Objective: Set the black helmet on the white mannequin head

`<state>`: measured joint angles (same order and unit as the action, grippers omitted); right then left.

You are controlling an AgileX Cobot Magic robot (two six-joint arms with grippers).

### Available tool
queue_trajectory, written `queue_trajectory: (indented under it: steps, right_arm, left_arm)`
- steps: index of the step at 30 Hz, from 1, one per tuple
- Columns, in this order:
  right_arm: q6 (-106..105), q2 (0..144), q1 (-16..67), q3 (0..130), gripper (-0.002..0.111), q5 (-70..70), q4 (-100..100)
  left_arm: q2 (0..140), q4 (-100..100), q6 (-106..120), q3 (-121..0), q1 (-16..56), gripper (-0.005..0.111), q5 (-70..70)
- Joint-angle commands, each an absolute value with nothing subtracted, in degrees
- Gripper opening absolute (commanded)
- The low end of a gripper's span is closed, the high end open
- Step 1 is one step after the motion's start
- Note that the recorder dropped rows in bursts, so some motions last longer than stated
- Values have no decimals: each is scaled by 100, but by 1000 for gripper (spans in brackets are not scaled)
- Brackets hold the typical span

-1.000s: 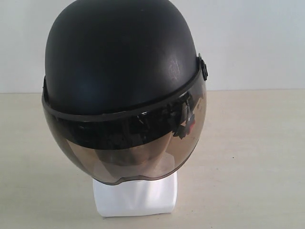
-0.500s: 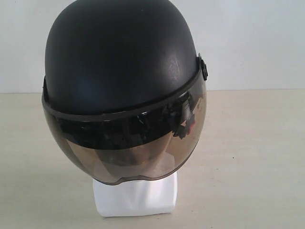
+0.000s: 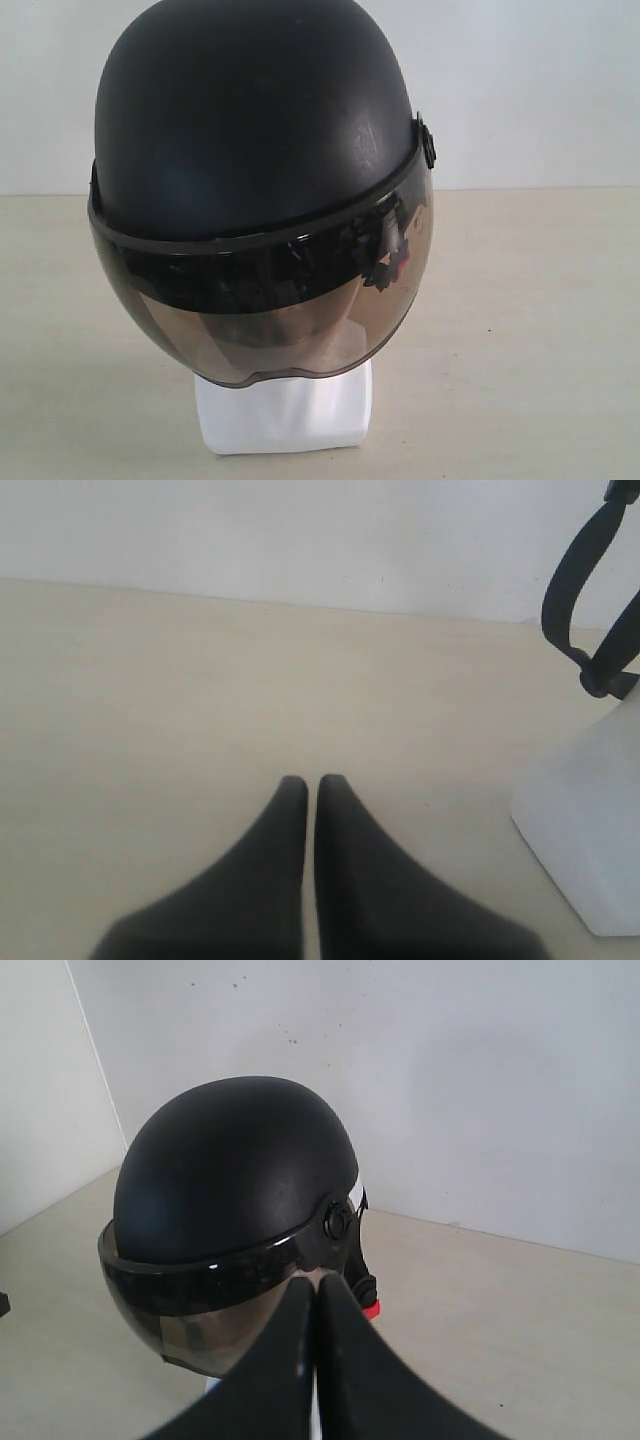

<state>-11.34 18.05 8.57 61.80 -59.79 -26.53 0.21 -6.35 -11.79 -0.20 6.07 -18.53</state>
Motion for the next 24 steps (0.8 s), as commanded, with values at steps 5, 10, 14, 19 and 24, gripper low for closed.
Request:
queue_trajectory:
  steps: [5, 10, 14, 19, 24]
  right_arm:
    - [-1145, 1786, 859, 6183, 0, -5985, -2680]
    - [-1145, 1786, 859, 6183, 0, -5985, -2680]
    - [-1145, 1786, 859, 6183, 0, -5985, -2680]
    - [-1145, 1786, 859, 6183, 0, -5985, -2680]
    - [-1228, 1786, 859, 6110, 0, -5831, -2579]
  left_arm:
    - [0, -665, -1155, 0, 588, 4, -1845]
    - [0, -665, -1155, 0, 588, 4, -1845]
    - [0, -665, -1155, 0, 588, 4, -1845]
    - [0, -665, -1155, 0, 588, 4, -1845]
    - [0, -665, -1155, 0, 588, 4, -1845]
